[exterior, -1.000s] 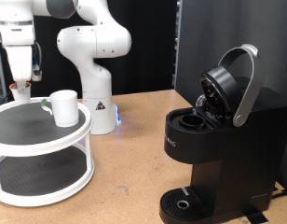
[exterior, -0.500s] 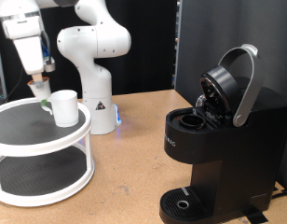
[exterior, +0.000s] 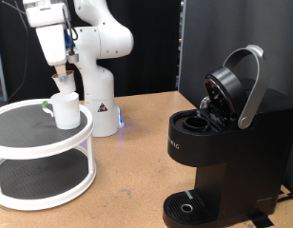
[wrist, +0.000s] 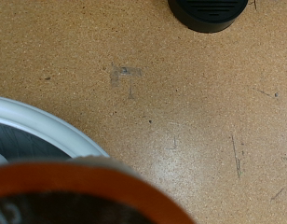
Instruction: Make a cup of coffee with the keurig machine
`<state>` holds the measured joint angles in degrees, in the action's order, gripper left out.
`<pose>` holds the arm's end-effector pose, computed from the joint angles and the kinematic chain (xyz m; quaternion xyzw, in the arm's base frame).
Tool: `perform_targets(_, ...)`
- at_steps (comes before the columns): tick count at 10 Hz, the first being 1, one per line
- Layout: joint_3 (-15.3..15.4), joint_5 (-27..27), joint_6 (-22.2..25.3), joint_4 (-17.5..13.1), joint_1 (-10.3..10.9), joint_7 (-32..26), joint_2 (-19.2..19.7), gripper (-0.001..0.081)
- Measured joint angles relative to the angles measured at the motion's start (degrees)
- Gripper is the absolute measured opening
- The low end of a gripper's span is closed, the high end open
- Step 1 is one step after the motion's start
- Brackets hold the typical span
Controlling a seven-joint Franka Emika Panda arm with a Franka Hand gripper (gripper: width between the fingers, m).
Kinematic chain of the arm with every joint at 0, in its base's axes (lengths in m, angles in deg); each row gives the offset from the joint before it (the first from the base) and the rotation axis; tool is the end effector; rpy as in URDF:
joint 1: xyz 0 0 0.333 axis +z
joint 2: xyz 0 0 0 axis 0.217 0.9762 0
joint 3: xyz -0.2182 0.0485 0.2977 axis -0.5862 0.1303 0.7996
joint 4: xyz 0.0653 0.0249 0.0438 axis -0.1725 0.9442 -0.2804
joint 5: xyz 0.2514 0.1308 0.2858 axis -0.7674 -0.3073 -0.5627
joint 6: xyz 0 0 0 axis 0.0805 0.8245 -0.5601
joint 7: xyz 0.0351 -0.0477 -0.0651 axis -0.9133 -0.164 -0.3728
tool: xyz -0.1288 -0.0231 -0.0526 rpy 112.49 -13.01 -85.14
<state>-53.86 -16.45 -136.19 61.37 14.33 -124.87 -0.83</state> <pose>0.3159 -0.1581 0.4609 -0.9326 -0.3463 -0.0963 0.0334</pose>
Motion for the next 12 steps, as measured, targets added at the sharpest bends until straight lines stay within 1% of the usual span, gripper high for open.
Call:
perform_targets(1, -0.3, 0.0, 0.0, 0.1, 0.0, -0.7, 0.0, 0.0434)
perform_targets(3, -0.7, -5.2, -1.4, 0.4, 0.7, 0.4, -0.1, 0.0434)
perform_targets(4, -0.1, -8.4, -3.8, 0.6, 1.8, 3.1, 0.1, 0.0434)
perform_targets(6, 1.8, -13.0, -7.3, 0.3, 4.2, 8.2, 1.1, 0.0434)
perform_targets(8, 3.7, -14.8, -10.0, -0.7, 6.4, 11.1, 2.9, 0.0434)
perform_targets(9, 5.5, -14.8, -11.6, -1.1, 6.5, 14.7, 4.0, 0.0434)
perform_targets(10, 7.2, -14.8, -12.3, -2.0, 6.3, 17.5, 5.8, 0.0434)
perform_targets(11, 6.8, -14.8, -12.1, -1.9, 6.2, 16.3, 5.8, 0.0434)
perform_targets(12, 6.0, -15.9, -11.8, -1.8, 6.8, 13.5, 5.7, 0.0434)
